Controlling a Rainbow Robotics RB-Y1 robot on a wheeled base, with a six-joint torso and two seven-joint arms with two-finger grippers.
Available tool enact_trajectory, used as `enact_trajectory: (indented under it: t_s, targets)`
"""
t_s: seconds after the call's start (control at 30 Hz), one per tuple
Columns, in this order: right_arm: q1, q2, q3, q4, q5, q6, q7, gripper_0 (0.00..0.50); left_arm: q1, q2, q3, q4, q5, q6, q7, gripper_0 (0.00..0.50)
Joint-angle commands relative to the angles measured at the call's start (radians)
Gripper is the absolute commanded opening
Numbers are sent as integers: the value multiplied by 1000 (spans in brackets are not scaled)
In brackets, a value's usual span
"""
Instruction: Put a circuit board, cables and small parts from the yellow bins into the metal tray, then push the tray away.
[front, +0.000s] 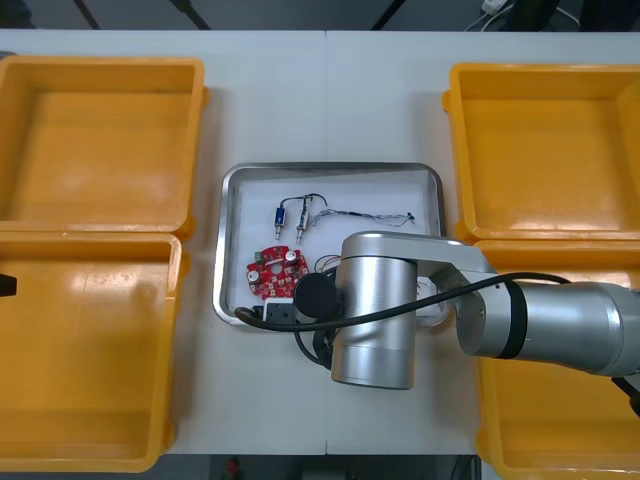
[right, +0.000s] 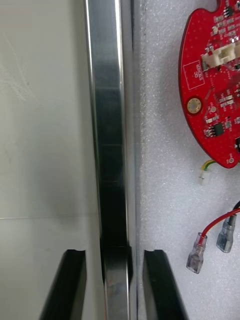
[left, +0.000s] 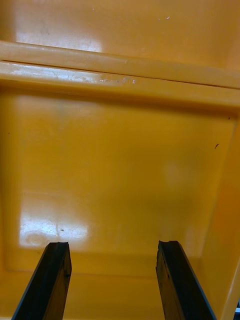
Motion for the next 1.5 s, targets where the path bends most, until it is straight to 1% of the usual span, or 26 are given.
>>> enact_trajectory:
  t_s: [0.03, 0.1, 0.27, 0.4, 0.5, 0.57, 0.7, 0.83, 0.9, 1.0, 1.07, 1.2, 1.5]
  targets:
    - [10, 25, 13, -35, 18, -11, 12, 22, 28, 37, 18, -28, 3, 2, -61, 500]
    - [10, 25, 13, -35, 18, -11, 10, 0, 28, 37, 18, -28, 3, 2, -61, 500]
    - [10, 22, 13, -35, 39, -10, 12, 0, 28, 37, 18, -28, 3, 2, -61, 500]
    - [8, 8, 13, -36, 85, -13, 13, 0, 28, 37, 18, -28, 3, 2, -61, 500]
    - [5, -9, 13, -36, 125, -42, 19, 0, 28, 37, 18, -28, 3, 2, -61, 500]
    - [2, -28, 13, -36, 150, -82, 27, 0, 28, 37, 18, -28, 3, 2, -61, 500]
    - [-1, -58, 13, -36, 177, -153, 47, 0, 28, 37, 18, -28, 3, 2, -61, 500]
    - [-10, -70, 13, -29, 202, -192, 67, 0, 28, 37, 18, -28, 3, 2, -61, 500]
    - [-21, -71, 13, -13, 203, -206, 81, 0, 28, 37, 18, -28, 3, 2, -61, 500]
    - [-45, -78, 13, 39, 203, -254, 151, 0, 28, 37, 18, -28, 3, 2, -61, 500]
    - [-55, -78, 13, 73, 202, -286, 168, 0, 28, 37, 18, -28, 3, 2, -61, 500]
    - [-79, -78, 13, 148, 203, -354, 179, 0, 28, 37, 18, -28, 3, 2, -61, 500]
    - [-130, -78, 13, 274, 203, -455, 202, 0, 28, 37, 18, -28, 3, 2, -61, 500]
